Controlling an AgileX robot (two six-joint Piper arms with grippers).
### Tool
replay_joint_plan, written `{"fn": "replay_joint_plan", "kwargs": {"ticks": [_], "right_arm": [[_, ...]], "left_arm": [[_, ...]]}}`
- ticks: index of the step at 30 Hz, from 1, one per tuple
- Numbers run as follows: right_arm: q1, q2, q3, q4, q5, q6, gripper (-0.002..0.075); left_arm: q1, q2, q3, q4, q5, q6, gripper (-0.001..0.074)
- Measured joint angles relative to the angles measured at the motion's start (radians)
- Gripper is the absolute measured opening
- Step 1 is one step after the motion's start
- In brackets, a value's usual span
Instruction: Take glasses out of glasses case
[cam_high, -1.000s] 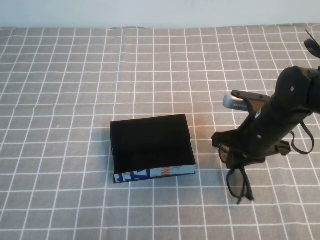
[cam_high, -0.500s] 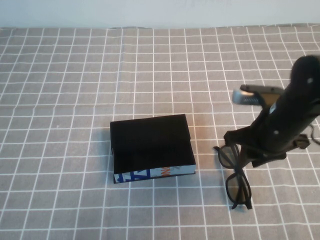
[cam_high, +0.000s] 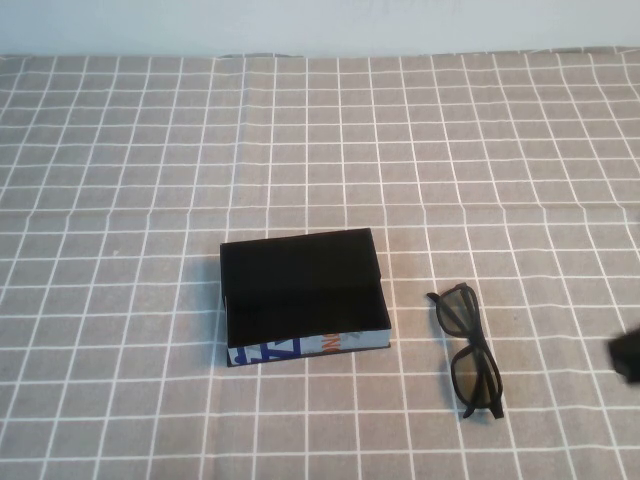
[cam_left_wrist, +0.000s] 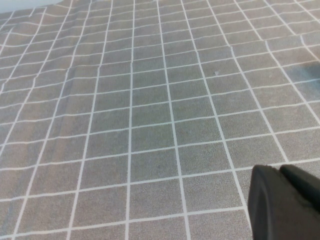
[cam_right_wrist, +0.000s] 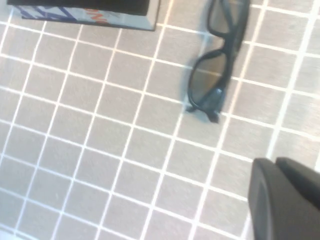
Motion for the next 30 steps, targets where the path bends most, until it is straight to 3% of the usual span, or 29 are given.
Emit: {"fn": "replay_joint_plan", "kwargs": {"ticks": [7, 13, 18, 22, 30], "right_arm": [[-0.001, -0.294, 0.122, -0.075, -0.010, -0.004, -0.0016], [-0.019, -0.470, 0.406, -0.231, -0.312, -0.004, -0.0018], [-0.175, -0.655, 0.709, -0.303, -0.695, -0.004, -0.0018], [-0.289, -0.802, 0.870, -0.304, -0.880, -0.004, -0.0018], [-0.353, -0.989, 0.921, -0.179, -0.851, -0.004, -0.0018]], "left_arm": [[0.000, 0.000, 0.000, 0.000, 0.000, 0.000, -0.0004], [0.000, 0.000, 0.000, 0.000, 0.000, 0.000, -0.0004], [0.000, 0.000, 0.000, 0.000, 0.000, 0.000, -0.0004], [0.000, 0.000, 0.000, 0.000, 0.000, 0.000, -0.0004], [0.000, 0.000, 0.000, 0.000, 0.000, 0.000, -0.0004]]}}
